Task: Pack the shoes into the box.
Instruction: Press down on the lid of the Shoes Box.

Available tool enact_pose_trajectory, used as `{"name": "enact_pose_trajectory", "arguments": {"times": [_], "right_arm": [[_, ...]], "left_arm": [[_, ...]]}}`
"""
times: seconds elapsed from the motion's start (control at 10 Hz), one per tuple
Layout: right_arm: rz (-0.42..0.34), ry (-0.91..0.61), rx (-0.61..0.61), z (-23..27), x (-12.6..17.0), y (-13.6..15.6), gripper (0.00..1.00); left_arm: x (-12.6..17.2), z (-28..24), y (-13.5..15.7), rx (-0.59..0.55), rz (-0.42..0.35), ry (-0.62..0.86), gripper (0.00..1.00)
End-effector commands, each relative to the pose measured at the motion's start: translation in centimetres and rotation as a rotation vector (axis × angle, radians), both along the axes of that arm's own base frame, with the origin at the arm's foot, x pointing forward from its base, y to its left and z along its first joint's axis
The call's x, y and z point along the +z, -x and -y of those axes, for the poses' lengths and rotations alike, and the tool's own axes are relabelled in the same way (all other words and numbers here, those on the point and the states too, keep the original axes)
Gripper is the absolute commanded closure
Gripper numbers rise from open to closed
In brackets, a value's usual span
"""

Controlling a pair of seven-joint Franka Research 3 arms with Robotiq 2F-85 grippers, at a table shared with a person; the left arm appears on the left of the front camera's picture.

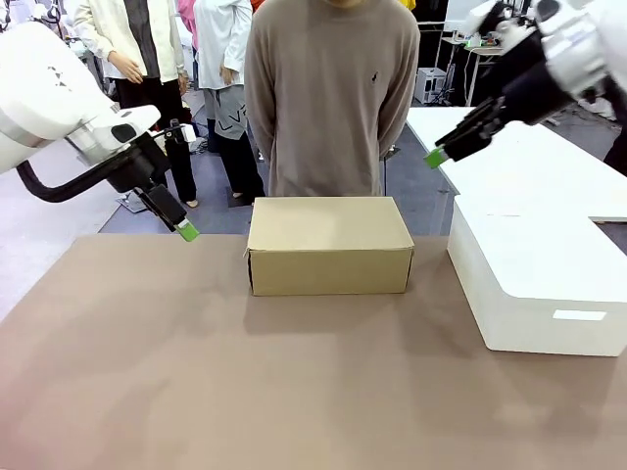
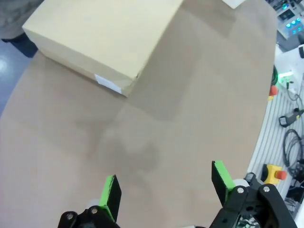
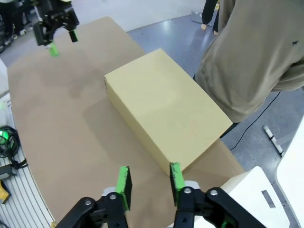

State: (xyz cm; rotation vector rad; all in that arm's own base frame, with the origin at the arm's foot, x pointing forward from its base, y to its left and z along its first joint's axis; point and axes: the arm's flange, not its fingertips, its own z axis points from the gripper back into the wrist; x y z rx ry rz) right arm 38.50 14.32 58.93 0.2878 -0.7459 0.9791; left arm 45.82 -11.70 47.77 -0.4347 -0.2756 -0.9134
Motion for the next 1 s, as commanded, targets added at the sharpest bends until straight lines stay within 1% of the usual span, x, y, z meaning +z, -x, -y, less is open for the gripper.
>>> {"name": "enact_pose_trajectory", "arguments": {"times": [0.0, 0.2, 0.3, 0.4, 0.5, 0.6, 0.9], "right_arm": [[-0.012, 0.014, -0.033, -2.1, -0.3, -2.8, 1.0], [-0.035, 0.047, -0.048, -4.0, -1.7, -4.4, 1.0], [-0.032, 0.062, -0.054, -4.5, -2.2, -5.0, 1.0], [-0.016, 0.071, -0.07, -4.6, -2.6, -5.2, 1.0], [0.011, 0.074, -0.062, -4.0, -2.2, -4.7, 1.0], [-0.037, 0.085, -0.035, -4.5, -3.1, -5.0, 1.0], [-0.037, 0.085, -0.035, -4.5, -3.1, -5.0, 1.0]], "left_arm": [[-0.3, 0.2, 1.7, 0.018, 0.025, -0.022, 0.0], [-0.6, 0.6, 2.5, 0.014, 0.032, -0.024, 0.0], [-0.8, 0.7, 2.4, 0.007, 0.031, -0.016, 0.0], [-1.1, 0.8, 2.2, 0.009, 0.043, -0.04, 0.0], [-0.3, 0.9, 2.1, -0.012, 0.026, -0.007, 0.0], [-0.3, 0.9, 2.1, -0.012, 0.026, -0.007, 0.0], [-0.3, 0.9, 2.1, -0.012, 0.026, -0.007, 0.0]]}}
